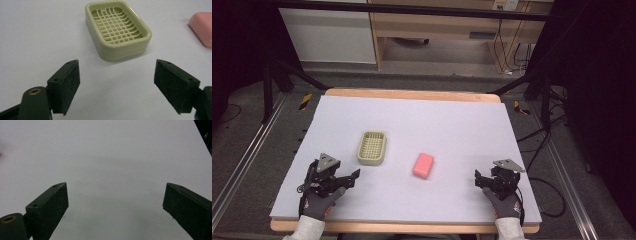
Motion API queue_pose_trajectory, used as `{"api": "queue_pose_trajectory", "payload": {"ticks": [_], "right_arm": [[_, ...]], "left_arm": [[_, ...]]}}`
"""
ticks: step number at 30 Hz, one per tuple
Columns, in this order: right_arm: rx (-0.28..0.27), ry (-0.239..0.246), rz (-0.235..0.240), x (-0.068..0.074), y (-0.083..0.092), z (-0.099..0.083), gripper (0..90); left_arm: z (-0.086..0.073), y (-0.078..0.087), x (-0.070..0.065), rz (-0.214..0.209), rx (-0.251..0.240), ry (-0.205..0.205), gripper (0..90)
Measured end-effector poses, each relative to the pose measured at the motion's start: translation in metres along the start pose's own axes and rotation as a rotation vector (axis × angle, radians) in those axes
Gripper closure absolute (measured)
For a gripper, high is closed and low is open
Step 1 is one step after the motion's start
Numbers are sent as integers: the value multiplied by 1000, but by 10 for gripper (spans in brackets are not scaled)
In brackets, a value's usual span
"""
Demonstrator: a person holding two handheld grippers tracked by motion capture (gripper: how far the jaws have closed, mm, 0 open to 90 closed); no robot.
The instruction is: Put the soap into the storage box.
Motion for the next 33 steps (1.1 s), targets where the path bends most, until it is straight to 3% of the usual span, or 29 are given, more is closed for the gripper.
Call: {"api": "queue_pose_trajectory", "payload": {"ticks": [33], "right_arm": [[-6, 18, -14, 1, 0, 0, 64]], "left_arm": [[11, 8, -34, -53, -26, -50, 209]]}}
Point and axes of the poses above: each handheld gripper's, and its own axes: y roughly backward along the jaws, z roughly out of its top, x roughly to its left, the point moved 2 cm from there along -y, roughly forward along the jaws, and after that the axes turned 13 degrees about z, right-handed, at the moved point
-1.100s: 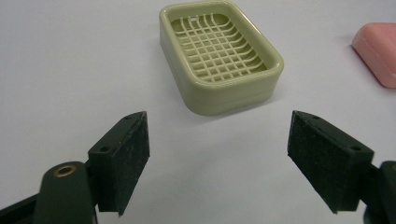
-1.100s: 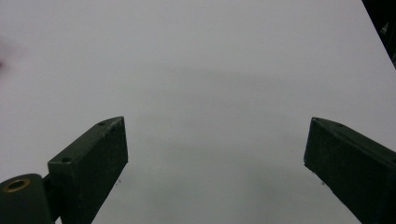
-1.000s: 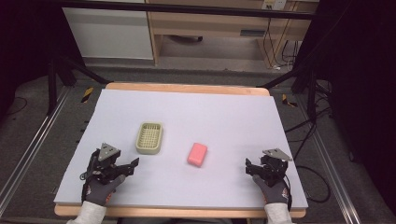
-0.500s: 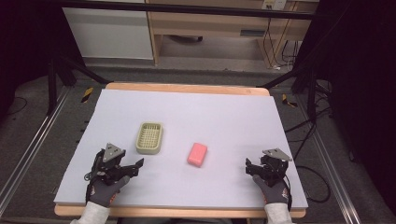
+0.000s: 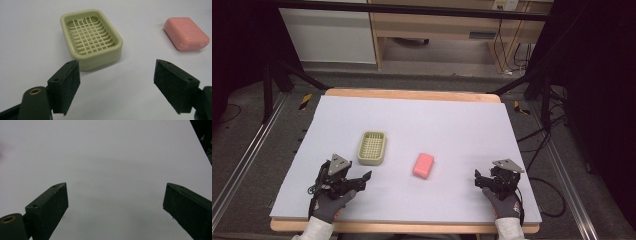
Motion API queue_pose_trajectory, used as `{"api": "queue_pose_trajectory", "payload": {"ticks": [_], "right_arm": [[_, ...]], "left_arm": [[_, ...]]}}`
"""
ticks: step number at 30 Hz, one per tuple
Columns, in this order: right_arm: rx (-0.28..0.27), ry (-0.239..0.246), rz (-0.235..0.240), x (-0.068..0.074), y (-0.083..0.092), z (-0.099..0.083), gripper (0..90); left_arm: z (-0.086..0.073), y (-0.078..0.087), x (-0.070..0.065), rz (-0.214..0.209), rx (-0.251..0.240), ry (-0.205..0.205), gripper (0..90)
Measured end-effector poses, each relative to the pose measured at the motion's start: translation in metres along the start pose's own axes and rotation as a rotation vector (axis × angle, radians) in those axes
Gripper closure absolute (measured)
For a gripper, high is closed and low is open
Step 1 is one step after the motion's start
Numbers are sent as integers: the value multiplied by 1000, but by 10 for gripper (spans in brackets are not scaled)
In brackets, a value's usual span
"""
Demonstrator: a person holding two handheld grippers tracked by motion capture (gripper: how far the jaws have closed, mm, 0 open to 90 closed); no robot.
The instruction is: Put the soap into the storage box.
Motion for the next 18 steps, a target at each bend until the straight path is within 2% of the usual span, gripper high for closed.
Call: {"api": "queue_pose_trajectory", "payload": {"ticks": [12, 18], "right_arm": [[0, -1, -2, 0, 0, 0, 62], [0, 4, -5, 1, 0, -1, 60]], "left_arm": [[6, 0, -10, -7, -6, -20, 206], [11, 1, -13, -24, -16, -17, 205]]}}
Point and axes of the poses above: each handheld gripper's, and its own axes: y roughly backward along the jaws, z roughly out of its top, x roughly to its left, the point moved 2 cm from there along -y, roughly forward along the jaws, and after that the axes turned 13 degrees about z, right-handed, at the moved point
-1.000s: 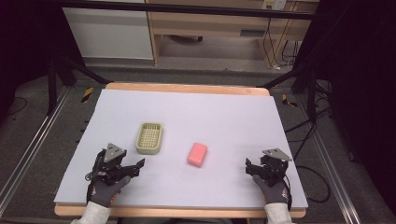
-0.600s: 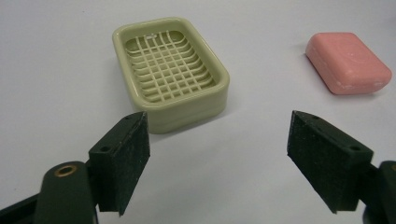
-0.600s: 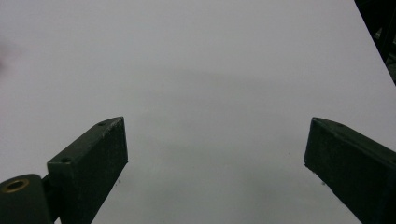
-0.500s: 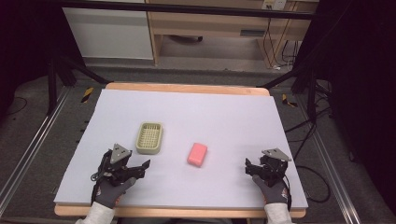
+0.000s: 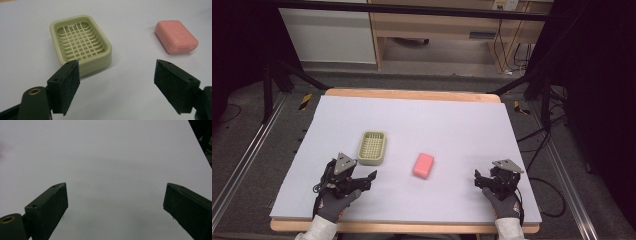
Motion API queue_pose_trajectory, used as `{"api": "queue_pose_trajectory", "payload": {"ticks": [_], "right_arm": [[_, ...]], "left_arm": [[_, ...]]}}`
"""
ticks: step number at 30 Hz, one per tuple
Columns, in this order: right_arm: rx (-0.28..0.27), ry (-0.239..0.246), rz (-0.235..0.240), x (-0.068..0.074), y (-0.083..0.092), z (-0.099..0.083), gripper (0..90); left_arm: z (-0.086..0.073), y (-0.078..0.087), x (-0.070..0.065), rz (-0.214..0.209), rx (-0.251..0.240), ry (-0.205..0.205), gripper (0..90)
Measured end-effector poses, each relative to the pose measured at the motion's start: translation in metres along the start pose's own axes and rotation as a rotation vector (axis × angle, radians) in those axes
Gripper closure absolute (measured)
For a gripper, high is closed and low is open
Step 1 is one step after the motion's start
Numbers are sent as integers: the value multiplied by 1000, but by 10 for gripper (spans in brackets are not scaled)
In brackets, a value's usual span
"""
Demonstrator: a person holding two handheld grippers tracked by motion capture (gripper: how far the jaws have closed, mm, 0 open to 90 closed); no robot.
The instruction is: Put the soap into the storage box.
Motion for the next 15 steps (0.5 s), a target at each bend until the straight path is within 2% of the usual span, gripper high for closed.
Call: {"api": "queue_pose_trajectory", "payload": {"ticks": [15], "right_arm": [[-2, 3, -5, 2, -1, 0, 59]], "left_arm": [[17, -5, -11, -30, -9, -31, 199]]}}
Point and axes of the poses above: each handheld gripper's, and its own axes: y roughly backward along the jaws, z roughly out of its top, x roughly to its left, the point moved 2 cm from there along -y, roughly forward along the jaws, and after that the axes turned 13 degrees about z, right-handed, at the moved point
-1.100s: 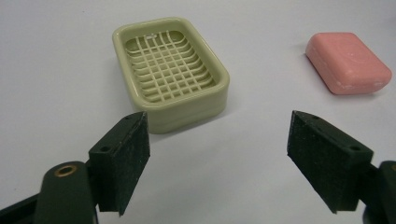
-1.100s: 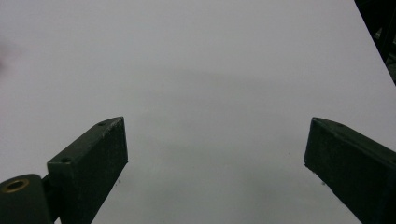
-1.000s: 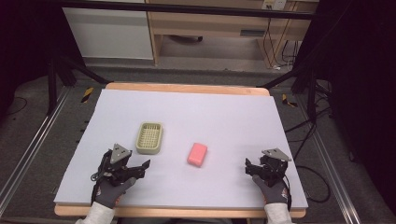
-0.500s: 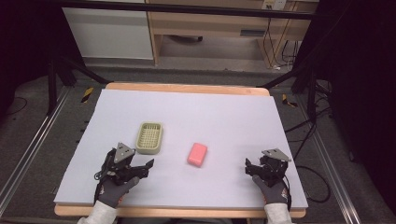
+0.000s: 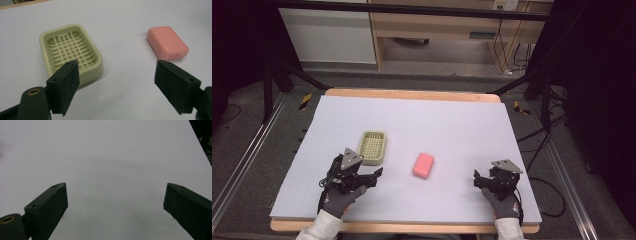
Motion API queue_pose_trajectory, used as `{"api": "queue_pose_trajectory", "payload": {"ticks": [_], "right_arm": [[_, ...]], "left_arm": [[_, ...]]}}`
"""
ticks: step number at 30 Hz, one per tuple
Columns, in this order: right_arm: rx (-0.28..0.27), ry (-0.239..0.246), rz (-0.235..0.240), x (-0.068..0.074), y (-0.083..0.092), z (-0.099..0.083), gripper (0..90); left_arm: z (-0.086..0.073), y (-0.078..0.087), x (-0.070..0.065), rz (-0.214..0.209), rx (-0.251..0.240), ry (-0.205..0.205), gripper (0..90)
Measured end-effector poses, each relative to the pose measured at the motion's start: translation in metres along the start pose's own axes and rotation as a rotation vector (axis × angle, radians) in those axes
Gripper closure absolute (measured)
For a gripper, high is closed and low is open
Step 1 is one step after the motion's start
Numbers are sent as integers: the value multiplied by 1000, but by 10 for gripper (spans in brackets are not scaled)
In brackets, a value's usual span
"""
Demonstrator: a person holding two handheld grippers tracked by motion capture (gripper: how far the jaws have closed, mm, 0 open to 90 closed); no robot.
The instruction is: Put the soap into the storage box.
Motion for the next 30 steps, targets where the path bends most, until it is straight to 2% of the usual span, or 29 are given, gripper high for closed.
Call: {"api": "queue_pose_trajectory", "payload": {"ticks": [30], "right_arm": [[-3, 5, -9, 0, 0, 0, 59]], "left_arm": [[29, -21, -34, -41, -4, -39, 198]]}}
Point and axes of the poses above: each handheld gripper's, and its own axes: y roughly backward along the jaws, z roughly out of its top, x roughly to its left, the point moved 2 cm from there along -y, roughly forward along the jaws, and after that the axes turned 13 degrees about z, right-handed, at the moved point
